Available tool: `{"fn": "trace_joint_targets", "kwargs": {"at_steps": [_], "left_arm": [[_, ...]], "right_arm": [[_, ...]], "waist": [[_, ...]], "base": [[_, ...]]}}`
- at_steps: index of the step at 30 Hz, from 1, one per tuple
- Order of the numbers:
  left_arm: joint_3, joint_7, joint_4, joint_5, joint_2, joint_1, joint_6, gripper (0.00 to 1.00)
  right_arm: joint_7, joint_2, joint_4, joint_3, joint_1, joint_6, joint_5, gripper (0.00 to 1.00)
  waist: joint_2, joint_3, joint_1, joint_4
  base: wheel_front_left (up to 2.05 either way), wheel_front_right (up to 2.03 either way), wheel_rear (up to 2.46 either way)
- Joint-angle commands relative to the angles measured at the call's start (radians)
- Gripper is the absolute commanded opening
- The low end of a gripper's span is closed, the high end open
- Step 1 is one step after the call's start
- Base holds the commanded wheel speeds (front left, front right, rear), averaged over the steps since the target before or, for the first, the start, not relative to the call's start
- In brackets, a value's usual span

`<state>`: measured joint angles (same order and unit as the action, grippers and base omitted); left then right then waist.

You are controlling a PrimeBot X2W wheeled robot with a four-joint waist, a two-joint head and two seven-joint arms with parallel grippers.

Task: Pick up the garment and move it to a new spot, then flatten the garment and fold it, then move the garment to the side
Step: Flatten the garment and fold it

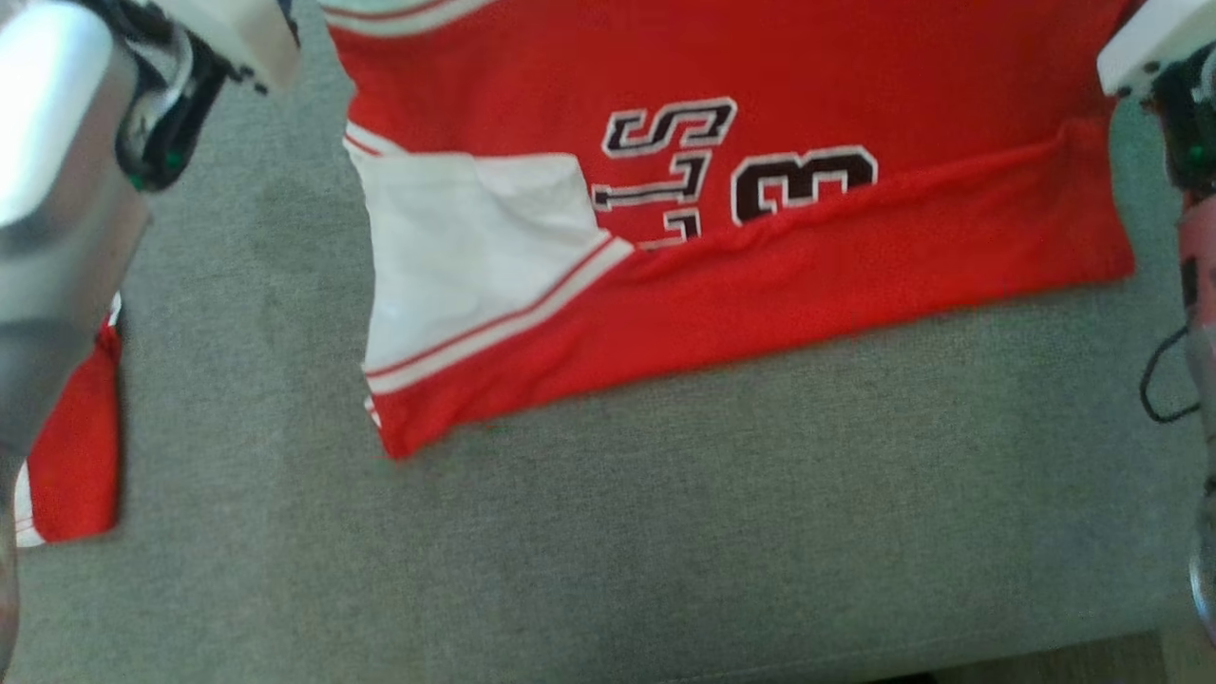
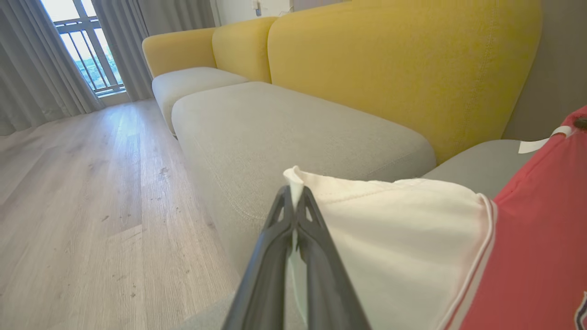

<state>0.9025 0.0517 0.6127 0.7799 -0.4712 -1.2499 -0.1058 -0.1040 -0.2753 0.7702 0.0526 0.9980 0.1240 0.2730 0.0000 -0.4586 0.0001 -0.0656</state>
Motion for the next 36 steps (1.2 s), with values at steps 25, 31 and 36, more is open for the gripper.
{"fn": "trace_joint_targets", "kwargs": {"at_steps": [25,31,36], "left_arm": [[0.139,0.098,0.051,0.041,-0.025,-0.018,-0.025,0.00],[0.242,-0.003,-0.121,0.126,-0.120,0.078,-0.025,0.00],[0.295,-0.068,-0.239,0.178,-0.187,0.153,-0.025,0.00]], "right_arm": [[0.073,-0.072,0.101,0.171,-0.034,0.007,0.131,0.00],[-0.028,-0.160,0.104,0.250,-0.127,0.007,0.195,0.00],[-0.135,-0.229,0.081,0.334,-0.196,0.007,0.242,0.00]], "waist": [[0.0000,0.096,-0.0001,0.021],[0.0000,0.153,-0.0001,0.040],[0.0000,0.181,-0.0001,0.049]], "base": [[0.00,0.00,0.00],[0.00,0.00,0.00],[0.00,0.00,0.00]]}}
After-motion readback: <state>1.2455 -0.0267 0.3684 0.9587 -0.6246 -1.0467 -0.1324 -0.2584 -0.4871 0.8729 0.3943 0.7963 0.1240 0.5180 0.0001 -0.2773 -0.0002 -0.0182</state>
